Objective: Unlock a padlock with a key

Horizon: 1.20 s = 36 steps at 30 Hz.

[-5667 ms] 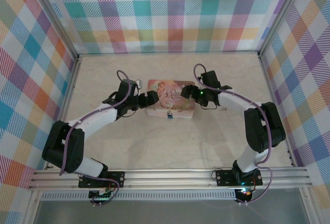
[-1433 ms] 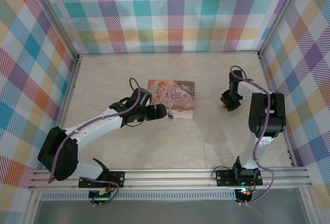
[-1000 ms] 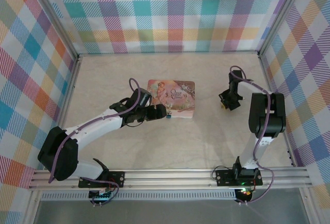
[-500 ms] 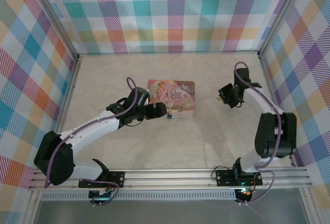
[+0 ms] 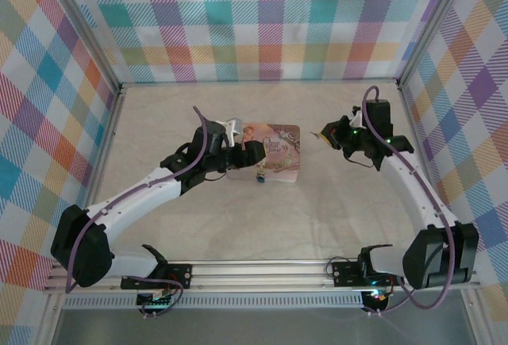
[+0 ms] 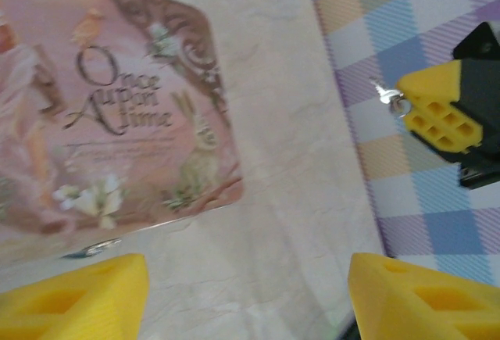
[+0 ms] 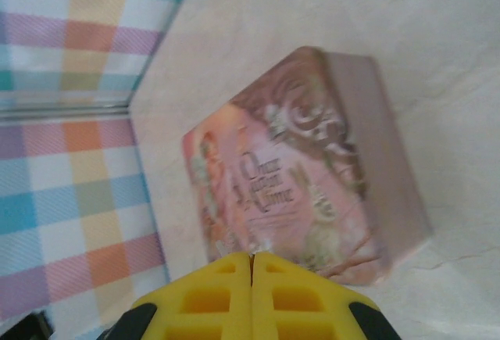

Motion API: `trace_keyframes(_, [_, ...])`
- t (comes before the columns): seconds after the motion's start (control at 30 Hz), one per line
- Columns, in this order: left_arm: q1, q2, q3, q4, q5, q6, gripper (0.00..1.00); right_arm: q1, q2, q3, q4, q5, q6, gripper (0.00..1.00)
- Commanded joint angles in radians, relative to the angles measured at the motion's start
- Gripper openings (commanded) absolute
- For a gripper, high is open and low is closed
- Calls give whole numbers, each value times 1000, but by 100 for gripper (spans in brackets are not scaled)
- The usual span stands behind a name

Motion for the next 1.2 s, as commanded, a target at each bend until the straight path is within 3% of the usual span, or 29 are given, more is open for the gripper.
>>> trace_keyframes(0.0, [-13,-8,43,120,79,-61,67,37,-35,2,57,-46,39,0])
trace_keyframes(0.37, [-24,55,88,244,190,-259,72,151,-65,-5,92,5,35,0])
trace_keyframes(0.9, [-44,115,118,282,216,-389,65,249,-87,-5,110,95,-26,0])
trace_keyframes(1.17, [-44,136,116,330,213,-485,63,307,-133,-27,149,200,-97,0])
